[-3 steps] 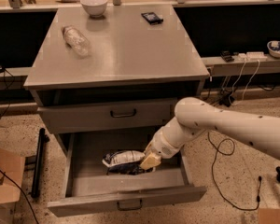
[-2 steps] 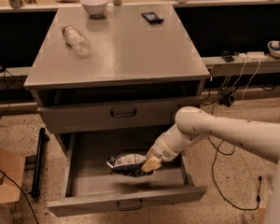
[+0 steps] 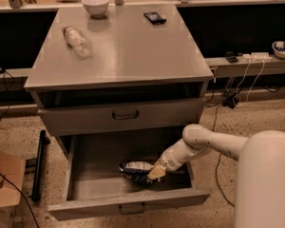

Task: Place blue chip bag into middle drawer

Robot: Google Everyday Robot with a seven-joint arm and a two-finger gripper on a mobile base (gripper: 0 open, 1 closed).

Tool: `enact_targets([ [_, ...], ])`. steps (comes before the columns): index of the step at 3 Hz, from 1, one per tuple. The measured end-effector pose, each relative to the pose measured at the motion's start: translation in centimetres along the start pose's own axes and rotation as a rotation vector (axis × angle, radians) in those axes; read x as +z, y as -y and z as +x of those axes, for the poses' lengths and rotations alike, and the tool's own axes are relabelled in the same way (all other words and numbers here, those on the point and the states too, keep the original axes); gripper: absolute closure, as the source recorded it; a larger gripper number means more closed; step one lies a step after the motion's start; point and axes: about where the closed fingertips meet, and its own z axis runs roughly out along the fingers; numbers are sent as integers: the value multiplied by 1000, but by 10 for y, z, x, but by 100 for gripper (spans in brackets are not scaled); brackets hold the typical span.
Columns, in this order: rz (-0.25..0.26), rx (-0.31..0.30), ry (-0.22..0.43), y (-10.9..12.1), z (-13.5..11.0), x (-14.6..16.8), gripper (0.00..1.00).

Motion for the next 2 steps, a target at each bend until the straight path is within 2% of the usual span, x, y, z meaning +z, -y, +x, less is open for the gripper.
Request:
enact_targets([
  [2,-4,7,4,3,2,5,0],
])
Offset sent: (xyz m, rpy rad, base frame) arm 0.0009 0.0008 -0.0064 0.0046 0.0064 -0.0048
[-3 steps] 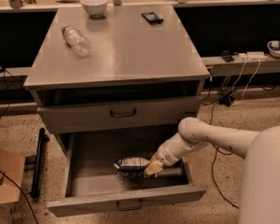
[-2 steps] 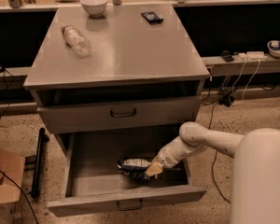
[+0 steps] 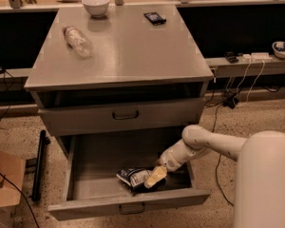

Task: Place blue chip bag into middle drawer

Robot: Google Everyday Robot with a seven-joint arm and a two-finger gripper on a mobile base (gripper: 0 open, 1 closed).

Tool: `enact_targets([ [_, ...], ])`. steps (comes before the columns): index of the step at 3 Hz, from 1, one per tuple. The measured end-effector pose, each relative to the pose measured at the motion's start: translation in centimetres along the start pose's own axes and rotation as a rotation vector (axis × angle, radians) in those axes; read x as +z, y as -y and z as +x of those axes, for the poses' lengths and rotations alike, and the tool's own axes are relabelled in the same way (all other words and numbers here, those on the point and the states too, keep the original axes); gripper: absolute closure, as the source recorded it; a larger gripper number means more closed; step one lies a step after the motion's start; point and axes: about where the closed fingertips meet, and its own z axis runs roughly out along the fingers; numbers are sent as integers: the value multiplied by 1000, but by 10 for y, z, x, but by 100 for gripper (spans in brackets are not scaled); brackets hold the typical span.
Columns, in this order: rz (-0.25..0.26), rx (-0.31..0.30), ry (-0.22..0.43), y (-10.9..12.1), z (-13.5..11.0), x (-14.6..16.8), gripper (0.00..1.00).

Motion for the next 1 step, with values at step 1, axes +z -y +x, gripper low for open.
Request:
enact_targets([
  [1,0,0,0,0,0,0,0],
])
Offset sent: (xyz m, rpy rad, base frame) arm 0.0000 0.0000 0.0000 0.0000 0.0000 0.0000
